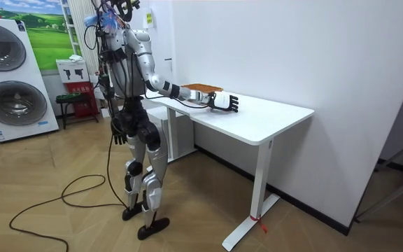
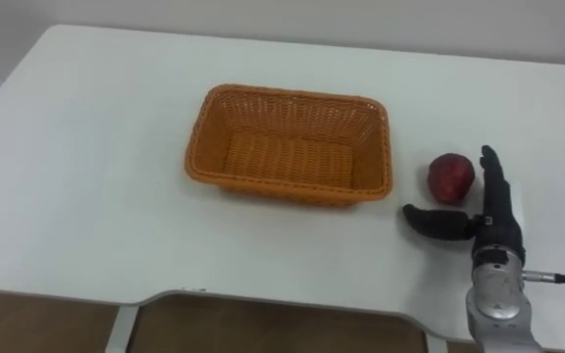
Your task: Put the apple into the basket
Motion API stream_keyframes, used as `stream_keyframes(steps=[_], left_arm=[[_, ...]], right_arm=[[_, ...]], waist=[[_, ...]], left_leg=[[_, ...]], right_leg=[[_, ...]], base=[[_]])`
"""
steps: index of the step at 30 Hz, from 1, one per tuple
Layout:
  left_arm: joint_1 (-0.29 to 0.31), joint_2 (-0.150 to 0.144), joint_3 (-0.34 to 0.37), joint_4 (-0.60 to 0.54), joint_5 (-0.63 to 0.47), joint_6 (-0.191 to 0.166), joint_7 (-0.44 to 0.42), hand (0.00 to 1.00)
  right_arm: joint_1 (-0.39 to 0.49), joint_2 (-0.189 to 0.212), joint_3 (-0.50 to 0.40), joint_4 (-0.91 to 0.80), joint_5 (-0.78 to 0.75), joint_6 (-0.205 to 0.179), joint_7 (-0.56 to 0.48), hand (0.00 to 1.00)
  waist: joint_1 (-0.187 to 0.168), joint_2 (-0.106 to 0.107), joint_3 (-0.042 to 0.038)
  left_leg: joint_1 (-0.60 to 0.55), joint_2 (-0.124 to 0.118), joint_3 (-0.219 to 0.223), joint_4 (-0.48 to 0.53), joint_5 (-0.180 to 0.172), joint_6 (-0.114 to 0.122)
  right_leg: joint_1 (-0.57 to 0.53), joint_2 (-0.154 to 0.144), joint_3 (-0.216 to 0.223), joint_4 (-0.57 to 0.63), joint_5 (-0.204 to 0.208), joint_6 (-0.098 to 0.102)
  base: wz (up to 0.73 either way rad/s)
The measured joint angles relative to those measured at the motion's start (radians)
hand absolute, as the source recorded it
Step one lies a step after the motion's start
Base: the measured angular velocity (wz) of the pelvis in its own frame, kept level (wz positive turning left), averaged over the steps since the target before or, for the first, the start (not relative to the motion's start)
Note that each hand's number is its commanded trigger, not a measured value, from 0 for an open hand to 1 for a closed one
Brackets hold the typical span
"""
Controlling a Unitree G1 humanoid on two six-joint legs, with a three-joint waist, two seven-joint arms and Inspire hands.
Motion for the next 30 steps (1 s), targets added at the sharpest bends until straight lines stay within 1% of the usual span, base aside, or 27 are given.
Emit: stream_keyframes(steps=[1, 3, 5, 6, 17, 26, 28, 30], left_arm=[[0.002, 0.000, 0.000, 0.000, -0.001, 0.001, -0.002, 0.00], [0.005, 0.001, 0.000, -0.002, -0.003, 0.002, -0.004, 0.00], [0.005, 0.001, 0.001, -0.002, -0.001, 0.002, -0.004, 0.00], [0.005, 0.001, 0.002, -0.002, 0.000, 0.002, -0.004, 0.00], [0.003, 0.002, 0.011, -0.001, -0.004, -0.001, -0.006, 0.00], [-0.002, 0.018, 0.016, 0.000, -0.001, 0.000, -0.010, 0.00], [-0.005, 0.021, 0.024, 0.000, -0.001, 0.000, -0.013, 0.00], [-0.005, 0.024, 0.030, 0.000, 0.000, 0.000, -0.014, 0.00]], right_arm=[[-0.010, -0.004, -0.001, 0.015, -0.001, 0.000, -0.001, 1.00], [-0.038, -0.030, -0.021, 0.061, -0.003, 0.001, 0.003, 1.00], [-0.051, -0.054, -0.021, 0.085, -0.008, 0.000, 0.008, 1.00], [-0.057, -0.060, -0.026, 0.096, -0.013, 0.001, 0.009, 1.00], [-0.059, -0.060, -0.036, 0.104, -0.027, 0.000, 0.035, 1.00], [-0.066, -0.060, -0.036, 0.101, -0.040, 0.001, 0.028, 1.00], [-0.066, -0.060, -0.036, 0.093, -0.038, 0.010, 0.022, 1.00], [-0.065, -0.060, -0.036, 0.067, -0.038, 0.029, 0.011, 1.00]], waist=[[0.000, 0.000, 0.0005], [0.001, 0.000, 0.0006], [0.002, 0.000, 0.0006], [0.005, 0.000, 0.0005], [0.006, 0.000, 0.0015], [0.007, -0.004, 0.0039], [0.008, -0.004, 0.0038], [0.008, -0.002, 0.0031]], left_leg=[[0.004, 0.000, 0.000, -0.001, 0.000, 0.000], [0.008, 0.000, 0.001, -0.001, 0.000, 0.000], [0.008, 0.001, 0.001, 0.001, 0.000, 0.000], [0.008, 0.001, 0.000, 0.001, 0.000, 0.000], [0.013, 0.001, -0.001, 0.005, 0.000, 0.000], [0.003, 0.001, 0.001, 0.002, 0.000, 0.000], [0.002, 0.001, 0.002, 0.002, 0.000, 0.000], [0.002, 0.000, 0.001, 0.001, 0.000, 0.000]], right_leg=[[0.003, 0.000, 0.001, 0.000, 0.000, 0.000], [0.009, 0.000, 0.001, 0.000, 0.000, 0.000], [0.009, 0.000, 0.001, 0.001, 0.000, 0.000], [0.010, 0.000, 0.001, 0.001, 0.000, 0.000], [0.014, 0.001, 0.004, 0.002, 0.000, -0.001], [0.007, 0.001, 0.004, 0.003, 0.000, -0.001], [0.006, 0.001, 0.003, 0.003, 0.000, -0.001], [0.003, 0.001, 0.004, 0.003, 0.000, -0.001]], base=[[0.00], [0.00], [0.00], [0.00], [0.00], [0.00], [0.00], [0.00]])
